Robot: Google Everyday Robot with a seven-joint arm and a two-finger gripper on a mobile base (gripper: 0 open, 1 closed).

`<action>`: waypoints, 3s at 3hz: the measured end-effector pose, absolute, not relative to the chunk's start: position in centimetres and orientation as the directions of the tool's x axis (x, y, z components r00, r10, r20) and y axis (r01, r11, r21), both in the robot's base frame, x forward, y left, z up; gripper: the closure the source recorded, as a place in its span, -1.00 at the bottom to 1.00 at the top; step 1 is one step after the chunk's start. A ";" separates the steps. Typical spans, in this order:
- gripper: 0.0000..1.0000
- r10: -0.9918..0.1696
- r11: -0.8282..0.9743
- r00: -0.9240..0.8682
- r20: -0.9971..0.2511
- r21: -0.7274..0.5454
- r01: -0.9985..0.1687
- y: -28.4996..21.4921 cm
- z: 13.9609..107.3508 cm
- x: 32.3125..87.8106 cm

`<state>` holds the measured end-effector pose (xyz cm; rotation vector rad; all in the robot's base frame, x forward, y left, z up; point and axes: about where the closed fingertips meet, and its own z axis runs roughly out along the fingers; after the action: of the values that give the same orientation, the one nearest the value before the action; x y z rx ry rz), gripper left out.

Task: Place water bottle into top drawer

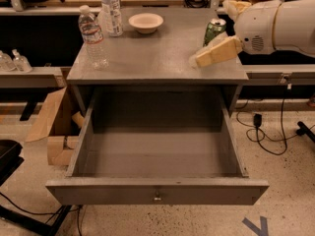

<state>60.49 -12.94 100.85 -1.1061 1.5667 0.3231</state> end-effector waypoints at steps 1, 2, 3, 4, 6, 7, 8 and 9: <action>-1.00 -0.435 0.518 0.095 -0.896 -0.335 -0.787 -11.3 101.2 62.7; -1.00 -0.378 0.492 0.109 -0.919 -0.299 -0.817 -8.0 100.9 66.6; -1.00 -0.304 0.411 0.097 -0.948 -0.222 -0.884 -2.5 99.7 69.5; -1.00 -0.253 0.329 0.069 -0.965 -0.154 -0.932 2.6 98.1 71.0; -1.00 -0.251 0.354 0.007 -0.968 -0.098 -0.930 9.9 93.3 76.1; -1.00 -0.204 0.403 0.012 -0.979 -0.095 -0.910 11.0 93.3 79.1; -1.00 -0.120 0.427 0.021 -0.993 -0.070 -0.902 12.2 94.3 80.4; -1.00 -0.039 0.414 0.041 -0.998 -0.054 -0.909 13.9 95.7 79.8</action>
Offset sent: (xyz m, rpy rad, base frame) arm 0.1203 0.0994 -0.0002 0.1781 0.0049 0.1612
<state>79.83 13.89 95.70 -0.9316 1.3670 0.8417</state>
